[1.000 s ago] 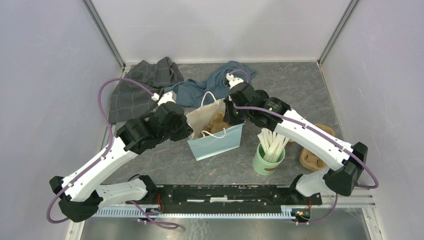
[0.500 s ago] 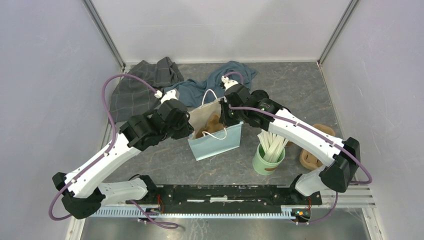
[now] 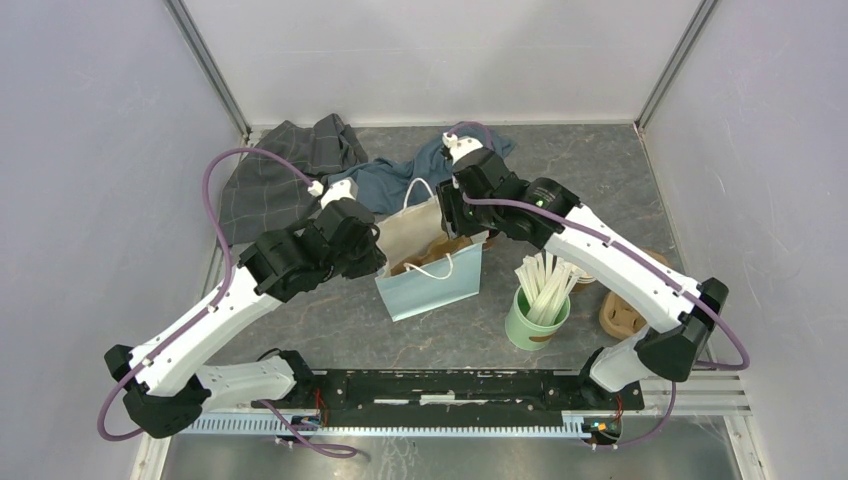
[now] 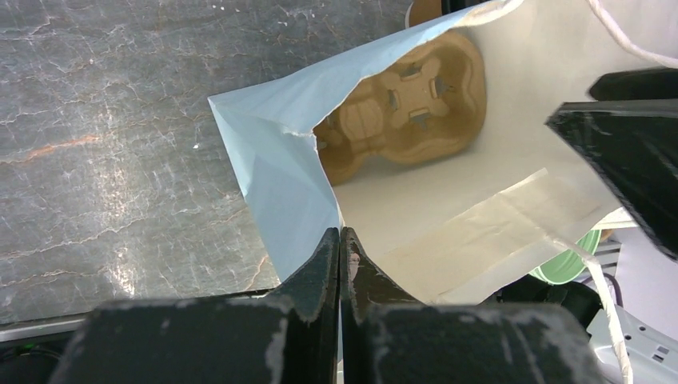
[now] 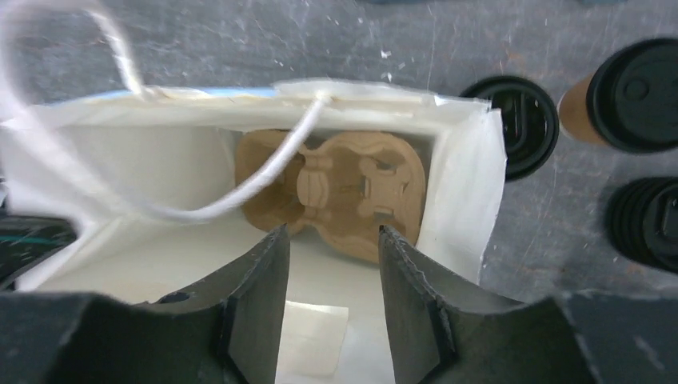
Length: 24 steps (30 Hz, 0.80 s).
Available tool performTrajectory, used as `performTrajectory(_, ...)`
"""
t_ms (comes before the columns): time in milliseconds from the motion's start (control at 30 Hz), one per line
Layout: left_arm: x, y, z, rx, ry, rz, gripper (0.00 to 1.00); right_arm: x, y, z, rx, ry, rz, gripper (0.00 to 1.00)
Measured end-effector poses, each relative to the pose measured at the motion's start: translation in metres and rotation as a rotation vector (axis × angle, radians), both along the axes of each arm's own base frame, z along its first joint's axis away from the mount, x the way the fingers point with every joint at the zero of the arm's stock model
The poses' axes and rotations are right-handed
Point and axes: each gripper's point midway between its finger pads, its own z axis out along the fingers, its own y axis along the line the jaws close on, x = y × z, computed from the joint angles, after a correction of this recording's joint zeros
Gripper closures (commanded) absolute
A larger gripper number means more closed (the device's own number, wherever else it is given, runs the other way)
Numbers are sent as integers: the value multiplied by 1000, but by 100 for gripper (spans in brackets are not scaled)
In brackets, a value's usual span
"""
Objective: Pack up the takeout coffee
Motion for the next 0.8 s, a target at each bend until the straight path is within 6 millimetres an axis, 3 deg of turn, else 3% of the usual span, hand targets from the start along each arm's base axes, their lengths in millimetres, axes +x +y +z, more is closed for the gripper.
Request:
performTrajectory(267,-1,6,-1,18,-3,13,98,-2,7,51,36,-105,112,15)
performTrajectory(433,-3,9,1,16,-5,13,98,-1,-5,81,28,-182,124,7)
performTrajectory(533,-4,10,2,17,-3,12,98,7,-19,88,-1,-206,85,7)
performTrajectory(633,-5,11,2,18,-2,12,98,12,-33,76,-63,-182,54,11)
performTrajectory(733,-5,11,2,20,-1,12,98,15,-39,51,-122,-139,46,24)
performTrajectory(800,-5,11,2,20,-1,12,98,13,-38,30,-162,-94,60,43)
